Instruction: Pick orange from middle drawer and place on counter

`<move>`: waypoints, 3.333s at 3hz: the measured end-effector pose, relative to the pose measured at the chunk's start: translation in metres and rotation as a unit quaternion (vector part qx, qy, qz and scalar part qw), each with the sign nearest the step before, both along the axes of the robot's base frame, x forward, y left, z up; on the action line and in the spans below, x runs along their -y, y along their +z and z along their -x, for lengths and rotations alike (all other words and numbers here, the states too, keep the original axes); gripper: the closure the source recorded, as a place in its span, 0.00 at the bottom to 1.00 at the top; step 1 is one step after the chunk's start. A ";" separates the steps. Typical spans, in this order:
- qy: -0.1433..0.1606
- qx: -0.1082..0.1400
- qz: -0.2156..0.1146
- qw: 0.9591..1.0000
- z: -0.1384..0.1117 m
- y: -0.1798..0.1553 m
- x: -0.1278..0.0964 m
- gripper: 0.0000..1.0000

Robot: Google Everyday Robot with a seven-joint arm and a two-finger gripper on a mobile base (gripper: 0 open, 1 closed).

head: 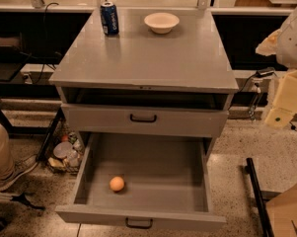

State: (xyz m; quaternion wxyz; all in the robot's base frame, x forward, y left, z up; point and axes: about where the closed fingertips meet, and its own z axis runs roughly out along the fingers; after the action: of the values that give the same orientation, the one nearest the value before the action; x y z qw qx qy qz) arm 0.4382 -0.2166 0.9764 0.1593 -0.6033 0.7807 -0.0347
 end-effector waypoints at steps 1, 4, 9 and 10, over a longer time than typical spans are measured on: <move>0.000 0.000 0.000 1.000 0.000 0.000 0.000 0.00; -0.023 -0.082 -0.255 0.963 0.056 -0.150 -0.080 0.00; -0.011 -0.063 -0.289 0.955 -0.021 -0.348 -0.150 0.00; -0.030 -0.032 -0.294 0.955 -0.041 -0.351 -0.148 0.00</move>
Offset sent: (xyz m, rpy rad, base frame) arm -0.0429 0.0371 -0.0928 0.3730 0.2595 0.0900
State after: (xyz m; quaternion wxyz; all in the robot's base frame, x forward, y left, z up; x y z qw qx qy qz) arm 0.4792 -0.0690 0.6258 0.3038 -0.5066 0.7789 0.2106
